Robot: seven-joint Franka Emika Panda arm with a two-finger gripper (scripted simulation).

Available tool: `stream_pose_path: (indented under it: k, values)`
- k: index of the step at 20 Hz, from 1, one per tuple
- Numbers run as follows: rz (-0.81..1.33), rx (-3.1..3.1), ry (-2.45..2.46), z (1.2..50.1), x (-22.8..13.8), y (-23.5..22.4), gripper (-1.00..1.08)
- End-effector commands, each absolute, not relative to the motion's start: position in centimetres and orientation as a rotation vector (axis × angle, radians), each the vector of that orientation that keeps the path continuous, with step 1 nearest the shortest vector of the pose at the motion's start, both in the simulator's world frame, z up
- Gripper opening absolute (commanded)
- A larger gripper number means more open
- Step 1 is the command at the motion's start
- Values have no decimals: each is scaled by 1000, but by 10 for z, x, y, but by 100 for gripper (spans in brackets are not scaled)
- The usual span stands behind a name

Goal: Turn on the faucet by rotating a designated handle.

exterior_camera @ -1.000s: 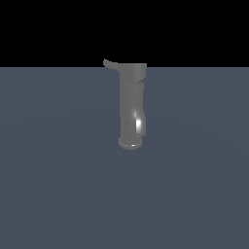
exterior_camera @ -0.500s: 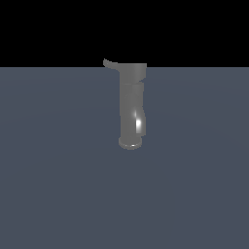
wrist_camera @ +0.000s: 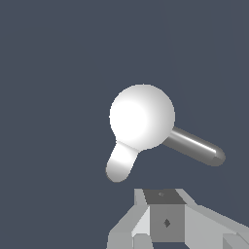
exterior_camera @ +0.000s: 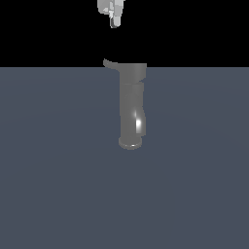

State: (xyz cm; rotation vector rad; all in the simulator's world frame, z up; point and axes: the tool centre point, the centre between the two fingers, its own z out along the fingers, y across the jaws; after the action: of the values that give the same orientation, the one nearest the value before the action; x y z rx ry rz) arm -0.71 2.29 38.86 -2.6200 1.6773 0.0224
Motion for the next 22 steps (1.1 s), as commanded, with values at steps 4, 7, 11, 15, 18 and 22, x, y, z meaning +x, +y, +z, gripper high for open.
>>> stream_pose_path:
  k: [4, 7, 11, 15, 18, 22]
  values:
    - [24, -2499, 1865, 362, 19, 29, -100]
    - [22, -2429, 1962, 347, 32, 32, -100]
    - [16, -2345, 2072, 329, 47, 36, -100]
    - [10, -2278, 2154, 314, 57, 39, -100]
    - [5, -2241, 2197, 306, 63, 41, -100]
    - [1, -2208, 2233, 299, 68, 42, -100]
